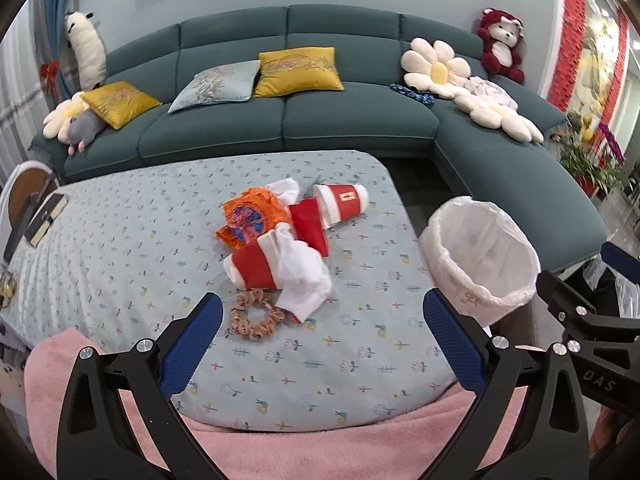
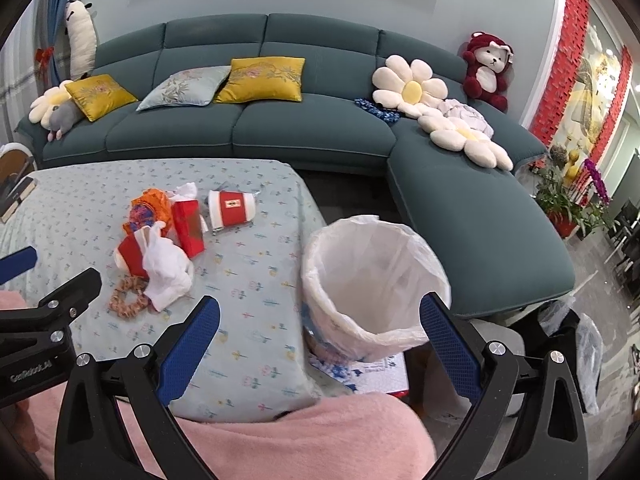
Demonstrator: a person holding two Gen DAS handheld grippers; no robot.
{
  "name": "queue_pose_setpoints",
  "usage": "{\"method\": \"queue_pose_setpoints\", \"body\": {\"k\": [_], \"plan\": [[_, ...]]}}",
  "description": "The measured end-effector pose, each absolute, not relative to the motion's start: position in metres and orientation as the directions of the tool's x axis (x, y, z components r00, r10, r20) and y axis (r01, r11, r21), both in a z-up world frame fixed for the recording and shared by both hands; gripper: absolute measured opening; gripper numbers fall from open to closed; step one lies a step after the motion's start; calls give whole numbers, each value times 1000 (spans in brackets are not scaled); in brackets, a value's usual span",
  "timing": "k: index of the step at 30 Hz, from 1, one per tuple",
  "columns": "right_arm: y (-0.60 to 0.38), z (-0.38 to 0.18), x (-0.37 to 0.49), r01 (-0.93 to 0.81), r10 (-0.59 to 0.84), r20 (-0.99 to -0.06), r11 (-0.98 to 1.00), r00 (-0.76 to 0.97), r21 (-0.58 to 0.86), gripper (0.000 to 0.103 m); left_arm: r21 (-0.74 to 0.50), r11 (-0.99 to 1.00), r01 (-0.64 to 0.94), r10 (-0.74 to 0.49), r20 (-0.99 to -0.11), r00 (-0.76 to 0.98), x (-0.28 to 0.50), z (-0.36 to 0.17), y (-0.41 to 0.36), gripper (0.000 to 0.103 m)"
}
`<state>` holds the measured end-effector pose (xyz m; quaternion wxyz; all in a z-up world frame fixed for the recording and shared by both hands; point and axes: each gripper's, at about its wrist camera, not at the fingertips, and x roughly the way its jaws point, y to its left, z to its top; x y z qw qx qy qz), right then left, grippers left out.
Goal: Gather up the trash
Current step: 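Grasp the brown scrunchie with the left tool while the right tool grasps the white glove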
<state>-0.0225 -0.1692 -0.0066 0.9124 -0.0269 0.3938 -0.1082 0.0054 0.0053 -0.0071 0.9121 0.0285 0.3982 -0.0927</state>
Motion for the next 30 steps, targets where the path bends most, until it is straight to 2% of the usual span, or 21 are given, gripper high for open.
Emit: {"method": "queue_pose_setpoints", "body": {"k": [11,17,24,30], "plan": [[-111,-38,25,95,-126,-719,992,683,-84,95,-102,994,50,-111,-793,598,53,-56,84,96],[-80,-67,59,38,-78,-755,997,651,-71,95,-60,997,49,-77,-810,582,72,-77,100,96],[-58,-94,89,1,-48,-787,998,616,-61,95,-81,995,64,-102,-862,497,104,-118,103,95],[-56,-114,105,-2,-41,-810,999,585,-52,94,-128,990,61,-142,-902,408,124,-158,102,77]]}}
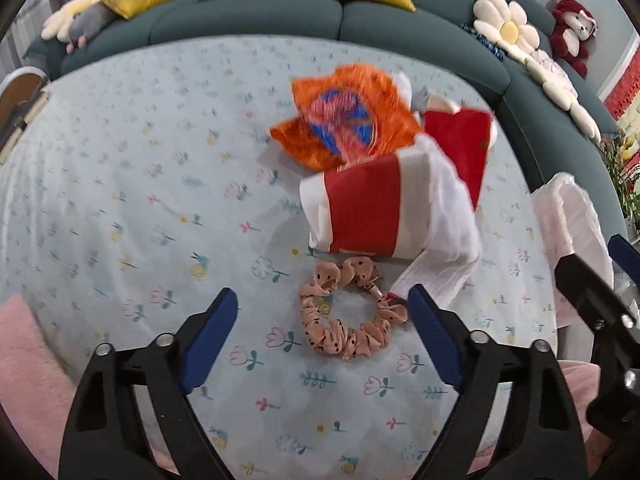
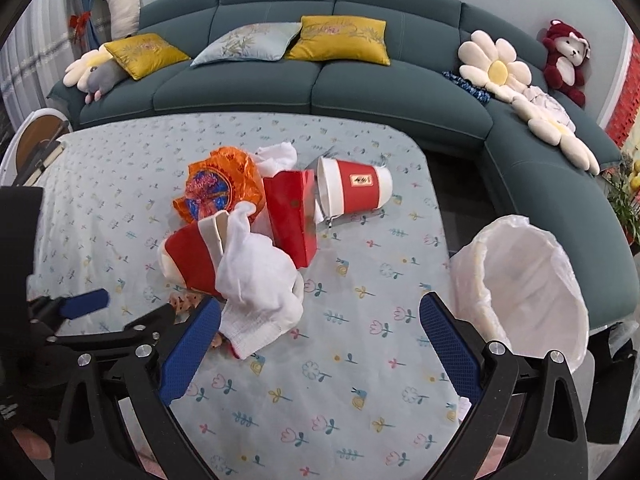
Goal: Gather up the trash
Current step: 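Grasp the brown scrunchie with the left tool while the right tool grasps the white glove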
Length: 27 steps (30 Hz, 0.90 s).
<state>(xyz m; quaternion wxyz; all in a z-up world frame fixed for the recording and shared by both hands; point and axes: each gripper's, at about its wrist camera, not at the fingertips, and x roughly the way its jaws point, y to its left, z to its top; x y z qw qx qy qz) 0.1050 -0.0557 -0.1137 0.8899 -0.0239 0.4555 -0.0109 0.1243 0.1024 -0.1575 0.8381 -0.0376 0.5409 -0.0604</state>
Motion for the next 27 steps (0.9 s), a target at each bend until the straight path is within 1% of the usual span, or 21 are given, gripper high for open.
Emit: {"method": "queue_pose_setpoints", "body": {"k": [1,3,4,5,6,7,8,9,11,12,14,16,17,19,21,27], "plan": [[-55,-118,108,-3,-37,-817,999,576,-47,91,-137,989,62,-150,-907,394,126,-164,102,74],[-54,-125,115,-5,-17,-830,1000,558,-23,87,-148,987,61,-160,-914,372,130,-172,103,62],[-53,-129,119,-4,-9,-835,1000,550,-13,85,-157,986,64,-169,-917,362,130,-176,103,59],[-52,-134,123,0,3,-843,1000,538,4,83,-162,985,67,-175,-919,354,131,-179,103,54],[-52,-137,125,1,13,-846,1000,532,15,80,-168,983,70,-182,-920,348,131,-181,103,50],[-51,-141,129,2,25,-852,1000,523,30,76,-180,981,75,-195,-921,337,132,-184,103,40],[-49,-146,134,2,33,-857,999,514,40,74,-188,979,77,-203,-922,329,132,-186,103,33],[-47,-149,137,1,38,-861,999,508,45,71,-200,977,76,-213,-922,323,132,-188,104,30],[-41,-157,143,-5,50,-869,999,492,54,66,-235,970,65,-244,-921,305,133,-194,107,16],[-39,-160,145,-10,55,-873,998,485,58,62,-245,968,60,-251,-920,300,133,-196,107,12],[-34,-169,149,-21,65,-881,998,468,63,55,-242,968,61,-249,-920,301,134,-198,108,10],[-31,-174,151,-34,78,-887,997,455,70,42,-232,970,73,-243,-920,309,132,-197,107,9],[-30,-178,152,-41,84,-891,996,446,73,37,-229,970,78,-242,-919,312,131,-196,107,8],[-30,-181,153,-50,95,-896,995,434,82,20,-222,972,78,-235,-920,313,130,-193,106,8],[-31,-180,151,-55,110,-897,994,427,95,8,-221,972,83,-236,-917,321,128,-189,106,7],[-41,-147,137,-65,119,-865,993,488,99,6,-230,968,103,-251,-897,363,120,-164,103,6]]}}
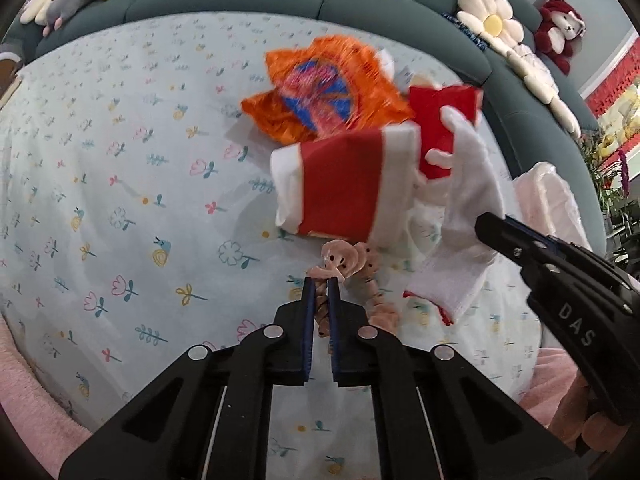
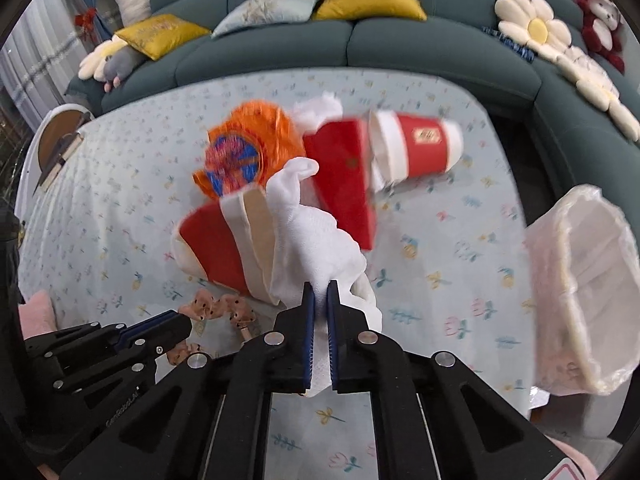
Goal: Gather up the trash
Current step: 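Grasp the brown scrunchie with the left tool while the right tool grasps the white glove, then carry scrunchie and glove to the wastebasket and open both tools to drop them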
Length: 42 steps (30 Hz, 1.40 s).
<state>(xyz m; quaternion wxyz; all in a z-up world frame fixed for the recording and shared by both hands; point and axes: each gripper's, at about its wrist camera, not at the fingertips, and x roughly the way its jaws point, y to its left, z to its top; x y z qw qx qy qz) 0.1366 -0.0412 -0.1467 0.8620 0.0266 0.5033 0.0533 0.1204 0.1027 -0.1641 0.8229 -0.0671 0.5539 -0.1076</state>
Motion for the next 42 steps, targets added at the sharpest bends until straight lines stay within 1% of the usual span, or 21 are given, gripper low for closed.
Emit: {"method": "queue_pose_setpoints", "body": {"k": [9,13,18,24,27,32,42], "plan": [[-81,-74,118,-31,90,-778,995,621,90,5,-256,945,203,-323,-827,461,110,-96,66,6],[-111,-45,105,11,63,-734,995,676,95,5,-246,927,283,-362,-787,499,108,-61,35,6],[-159,-14,87,89,-8,-684,993,729,83,5,-231,899,372,-409,-750,520,104,-29,-11,6],[-220,2,70,185,-99,-659,981,746,62,5,-202,855,477,-464,-709,531,101,0,-75,6],[-243,3,65,213,-134,-657,976,742,41,5,-196,833,518,-487,-704,517,101,3,-106,6],[-285,-6,61,267,-179,-671,963,719,29,5,-224,796,563,-528,-711,464,109,-5,-152,6],[-336,-35,66,336,-194,-719,940,667,58,5,-210,767,607,-530,-739,415,119,-26,-214,7]]}}
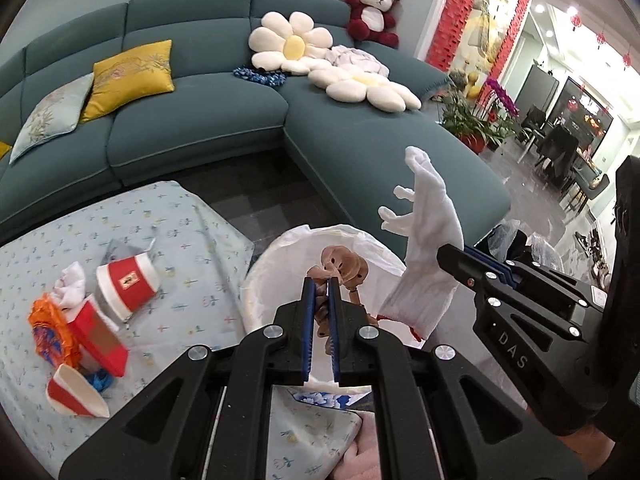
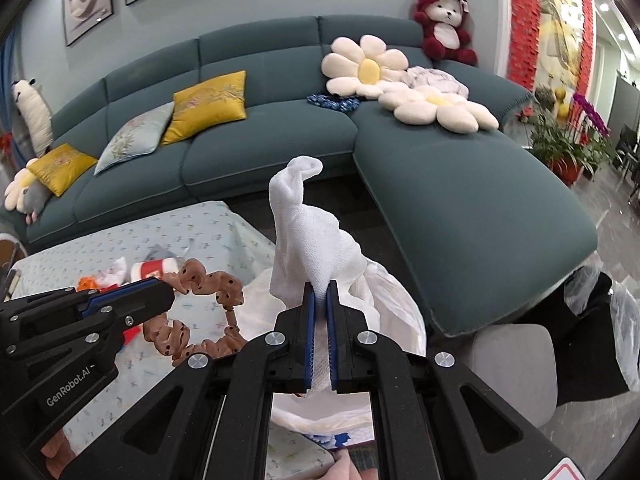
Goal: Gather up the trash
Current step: 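Carry scrunchie and glove to the wastebasket and open both tools to drop them, then move both open tools back over the remaining trash on the table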
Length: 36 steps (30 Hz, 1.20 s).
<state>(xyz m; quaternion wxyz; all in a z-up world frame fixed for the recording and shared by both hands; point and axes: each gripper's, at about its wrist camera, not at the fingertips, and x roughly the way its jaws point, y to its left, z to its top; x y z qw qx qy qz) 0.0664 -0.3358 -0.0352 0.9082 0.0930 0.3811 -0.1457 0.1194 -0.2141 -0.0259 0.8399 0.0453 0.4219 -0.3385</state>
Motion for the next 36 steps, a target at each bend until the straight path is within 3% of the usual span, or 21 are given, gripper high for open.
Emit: {"method": "queue_pose_setpoints", "body": {"k": [5,7,9,10,14,22,30,36], "plan": [[-344,-41,70,353,-193,-723,933,663,75,12,-216,767,604,-529,-746,404,125,-31,-229,10],[-344,-40,69,355,-196,-718,932,668,75,23,-215,770,600,-526,-746,408,127,-31,-231,16],[-344,-38,69,361,-206,-710,930,673,73,34,-213,777,592,-520,-746,415,128,-31,-232,35],[-344,-37,68,363,-209,-705,929,678,74,38,-208,783,586,-516,-743,426,127,-29,-232,39],[-343,-31,67,365,-213,-699,928,683,73,40,-204,795,572,-508,-739,443,127,-24,-228,45],[-326,-16,66,360,-227,-675,931,702,61,57,-209,837,505,-480,-723,497,131,-14,-194,60],[-284,-10,72,299,-194,-665,953,721,47,65,-188,894,407,-406,-723,559,132,-14,-135,80],[-244,-12,77,235,-144,-673,971,726,46,66,-159,937,310,-322,-734,598,135,-20,-88,86]]}}
